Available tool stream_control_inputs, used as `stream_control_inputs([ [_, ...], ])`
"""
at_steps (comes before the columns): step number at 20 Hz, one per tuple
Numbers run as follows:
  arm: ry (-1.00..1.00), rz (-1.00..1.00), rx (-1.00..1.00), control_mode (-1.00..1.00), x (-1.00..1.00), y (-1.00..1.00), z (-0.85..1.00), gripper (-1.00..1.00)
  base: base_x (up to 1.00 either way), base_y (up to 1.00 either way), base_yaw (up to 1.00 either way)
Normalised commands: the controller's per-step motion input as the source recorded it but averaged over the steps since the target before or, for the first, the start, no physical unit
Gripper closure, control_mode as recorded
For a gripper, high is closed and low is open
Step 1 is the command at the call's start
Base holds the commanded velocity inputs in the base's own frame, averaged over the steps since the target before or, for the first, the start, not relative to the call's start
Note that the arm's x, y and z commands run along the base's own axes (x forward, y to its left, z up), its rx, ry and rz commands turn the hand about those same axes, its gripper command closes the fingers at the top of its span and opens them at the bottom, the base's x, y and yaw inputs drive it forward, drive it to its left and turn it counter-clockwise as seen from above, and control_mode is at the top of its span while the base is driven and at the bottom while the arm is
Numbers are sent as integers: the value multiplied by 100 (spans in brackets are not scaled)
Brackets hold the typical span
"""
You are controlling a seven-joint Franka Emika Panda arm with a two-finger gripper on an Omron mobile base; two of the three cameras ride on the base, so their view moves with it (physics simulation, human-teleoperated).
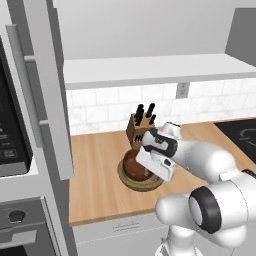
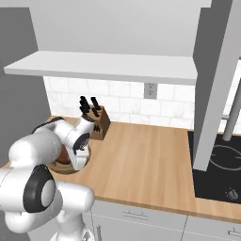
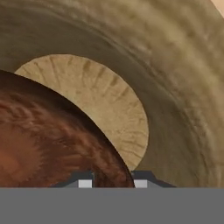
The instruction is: Pick up the bowls on the counter and stack them on top of one another in the open cabinet. Place the smaller bowl on top of the larger bowl.
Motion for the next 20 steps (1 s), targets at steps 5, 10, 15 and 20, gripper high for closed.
stream_control_inputs([
  [5,2,0,0,-100,-37,-11,-4,-100,0,0,0],
  [10,0,0,0,-100,-18,-6,0,-100,0,0,0],
  [15,-3,0,0,-100,0,0,13,-100,0,0,0],
  [20,-16,3,2,-100,22,0,14,-100,0,0,0],
])
